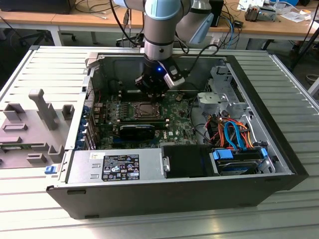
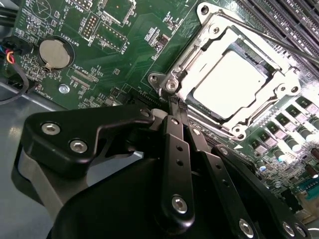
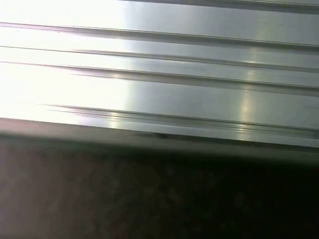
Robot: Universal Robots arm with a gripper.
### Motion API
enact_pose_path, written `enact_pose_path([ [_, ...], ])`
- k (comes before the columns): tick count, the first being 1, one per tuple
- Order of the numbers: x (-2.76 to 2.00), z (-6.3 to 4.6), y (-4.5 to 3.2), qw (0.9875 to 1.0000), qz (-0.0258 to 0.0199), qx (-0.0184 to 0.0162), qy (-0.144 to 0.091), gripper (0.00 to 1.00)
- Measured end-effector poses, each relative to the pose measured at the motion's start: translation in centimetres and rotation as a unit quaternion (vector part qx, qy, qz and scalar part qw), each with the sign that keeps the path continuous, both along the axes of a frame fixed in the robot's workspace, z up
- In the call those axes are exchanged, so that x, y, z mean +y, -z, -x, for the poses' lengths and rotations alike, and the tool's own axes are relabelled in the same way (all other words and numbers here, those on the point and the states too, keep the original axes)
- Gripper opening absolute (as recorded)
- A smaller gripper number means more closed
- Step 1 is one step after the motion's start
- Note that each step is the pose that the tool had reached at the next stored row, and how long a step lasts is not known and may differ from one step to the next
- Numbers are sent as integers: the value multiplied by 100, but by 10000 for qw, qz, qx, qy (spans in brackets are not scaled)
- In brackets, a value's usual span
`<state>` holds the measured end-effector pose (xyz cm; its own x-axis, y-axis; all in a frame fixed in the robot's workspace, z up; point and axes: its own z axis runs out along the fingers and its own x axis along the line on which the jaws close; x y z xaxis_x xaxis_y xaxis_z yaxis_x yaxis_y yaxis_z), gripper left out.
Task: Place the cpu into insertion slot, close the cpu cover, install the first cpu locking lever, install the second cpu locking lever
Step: 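Install the first cpu locking lever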
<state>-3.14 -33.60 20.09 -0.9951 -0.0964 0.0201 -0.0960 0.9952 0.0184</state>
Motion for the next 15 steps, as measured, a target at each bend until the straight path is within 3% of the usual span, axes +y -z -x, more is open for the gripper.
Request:
enact_pose_path([
  [4,29,8,-16,10000,-18,-32,4,11],
  [11,31,13,-141,10000,-12,-55,4,11],
  [15,-119,13,-141,10000,-16,-55,4,11],
])
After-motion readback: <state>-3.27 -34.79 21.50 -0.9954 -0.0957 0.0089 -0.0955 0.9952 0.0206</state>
